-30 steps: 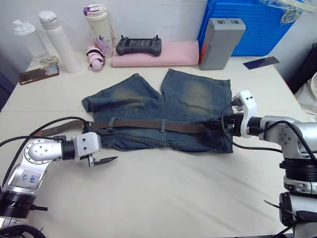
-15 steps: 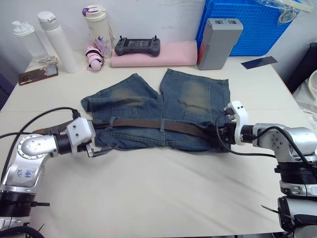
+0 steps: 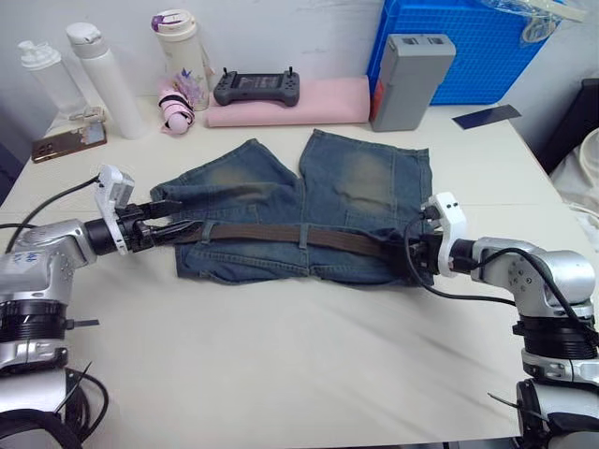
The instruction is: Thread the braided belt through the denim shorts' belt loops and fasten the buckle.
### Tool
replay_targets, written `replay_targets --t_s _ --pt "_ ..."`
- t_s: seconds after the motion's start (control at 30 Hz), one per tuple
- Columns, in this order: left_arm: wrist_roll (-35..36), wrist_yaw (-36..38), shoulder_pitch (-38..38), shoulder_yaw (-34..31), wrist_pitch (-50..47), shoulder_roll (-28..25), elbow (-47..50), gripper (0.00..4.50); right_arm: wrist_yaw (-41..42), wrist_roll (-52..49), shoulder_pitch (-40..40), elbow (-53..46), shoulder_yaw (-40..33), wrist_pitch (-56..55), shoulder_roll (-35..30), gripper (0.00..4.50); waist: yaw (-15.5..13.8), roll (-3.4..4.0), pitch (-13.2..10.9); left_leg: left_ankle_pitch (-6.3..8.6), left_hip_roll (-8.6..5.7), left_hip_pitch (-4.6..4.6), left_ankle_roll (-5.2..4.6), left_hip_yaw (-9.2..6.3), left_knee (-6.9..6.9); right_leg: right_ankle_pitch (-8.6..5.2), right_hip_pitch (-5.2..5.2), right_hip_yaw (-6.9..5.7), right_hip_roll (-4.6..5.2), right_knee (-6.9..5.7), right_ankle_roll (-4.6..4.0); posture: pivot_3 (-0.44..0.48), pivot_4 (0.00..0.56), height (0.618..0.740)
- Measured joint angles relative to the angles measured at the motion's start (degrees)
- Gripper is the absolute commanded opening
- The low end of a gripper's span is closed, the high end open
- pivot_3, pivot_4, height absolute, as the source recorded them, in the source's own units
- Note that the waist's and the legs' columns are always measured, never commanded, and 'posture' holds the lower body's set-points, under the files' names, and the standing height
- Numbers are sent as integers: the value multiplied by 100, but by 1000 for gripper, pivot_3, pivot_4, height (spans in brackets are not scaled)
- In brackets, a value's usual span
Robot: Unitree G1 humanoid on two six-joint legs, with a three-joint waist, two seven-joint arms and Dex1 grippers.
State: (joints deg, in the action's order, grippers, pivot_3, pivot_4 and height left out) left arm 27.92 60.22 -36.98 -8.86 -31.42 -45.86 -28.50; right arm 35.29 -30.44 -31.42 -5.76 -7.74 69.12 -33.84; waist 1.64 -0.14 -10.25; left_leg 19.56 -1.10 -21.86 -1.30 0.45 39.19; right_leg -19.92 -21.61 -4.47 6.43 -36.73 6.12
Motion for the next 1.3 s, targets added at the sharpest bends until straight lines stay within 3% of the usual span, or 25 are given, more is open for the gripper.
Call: replay_targets --t_s 0.3,0.4,0.67,1.03,1.2,1.3 --pt "-761 167 -906 503 339 466 -1880 4500 -293 -115 177 -408 -158 142 173 103 13 -1 1 0 -4 0 0 14 0 0 -19 -7 -9 -18 0 0 150 739" --pt "-946 215 -1032 541 590 532 -2176 3744 -364 -131 198 -504 -170 198 184 103 3 -3 2 0 -5 0 -1 13 0 0 -22 -9 -6 -28 0 0 150 739" --pt "-1224 465 -997 560 997 592 -2115 272 -472 -198 223 -541 -191 219 207 103 4 -3 2 0 -6 0 -1 14 -1 0 -24 -5 1 -28 0 0 150 739" --pt "-1322 565 -869 438 1501 586 -1558 210 -522 -268 102 -527 -251 198 207 103 -2 -3 1 -1 -7 -5 -2 12 0 0 -28 1 6 -29 0 0 150 739" --pt "-933 287 -191 -148 1647 577 166 210 -387 -600 236 -920 -739 138 94 103 3 -2 2 0 -7 -32 -3 4 -2 0 -65 12 15 -52 1 0 150 739" --pt "-1237 -198 835 -307 2742 639 1284 210 -102 -977 707 -1554 -1190 -110 6 103 0 -2 2 1 -7 -32 -4 0 -14 1 -85 13 19 -82 1 0 150 739"
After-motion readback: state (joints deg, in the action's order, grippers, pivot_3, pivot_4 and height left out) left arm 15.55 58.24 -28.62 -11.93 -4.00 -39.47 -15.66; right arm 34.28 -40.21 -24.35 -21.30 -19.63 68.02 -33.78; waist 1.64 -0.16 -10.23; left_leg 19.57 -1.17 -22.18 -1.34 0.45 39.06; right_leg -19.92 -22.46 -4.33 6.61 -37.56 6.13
